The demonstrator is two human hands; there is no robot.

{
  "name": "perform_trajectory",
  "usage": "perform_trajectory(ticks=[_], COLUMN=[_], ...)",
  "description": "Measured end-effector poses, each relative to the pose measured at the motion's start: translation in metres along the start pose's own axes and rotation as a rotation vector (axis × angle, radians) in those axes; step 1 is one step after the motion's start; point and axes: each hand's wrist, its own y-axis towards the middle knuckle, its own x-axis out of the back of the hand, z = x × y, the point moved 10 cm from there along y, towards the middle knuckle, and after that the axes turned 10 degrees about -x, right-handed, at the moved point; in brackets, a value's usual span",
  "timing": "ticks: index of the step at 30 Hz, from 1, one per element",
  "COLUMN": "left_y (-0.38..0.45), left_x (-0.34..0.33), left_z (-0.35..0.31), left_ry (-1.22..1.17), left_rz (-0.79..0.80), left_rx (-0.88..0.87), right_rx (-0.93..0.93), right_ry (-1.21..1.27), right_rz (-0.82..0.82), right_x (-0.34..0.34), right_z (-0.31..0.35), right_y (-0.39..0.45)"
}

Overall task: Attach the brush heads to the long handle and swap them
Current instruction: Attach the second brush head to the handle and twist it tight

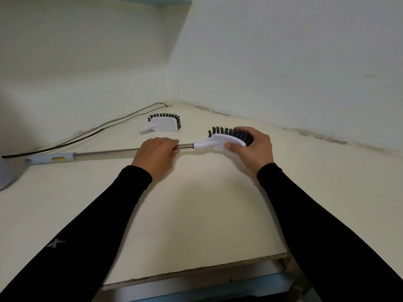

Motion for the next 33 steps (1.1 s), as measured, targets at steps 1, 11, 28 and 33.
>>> perform_trajectory(ticks=[1,11,28,33], left_y=[0.001,0.005,0.006,0.002], left_x=[-0.002,-0.004,-0.003,-0.003], left_z=[-0.001,-0.002,0.012,0.007], left_ry=[0.013,-0.021,-0.010,-0.094], left_rz=[0.023,-0.012,-0.122,-0.052], left_rx=[0.000,0.065,0.138,0.024], right_rx=[0.001,-0.016,-0.035,-0.002], right_ry=[-0.002,-0.008,-0.024,-0.016], right_rz=[-0.003,-0.019,-0.003,-0.007], right_x=[0.000,0.004,-0.001,0.001], right_z=[0.000,-0.002,-0.004,-0.002], right_y=[0.000,0.002,0.003,0.001])
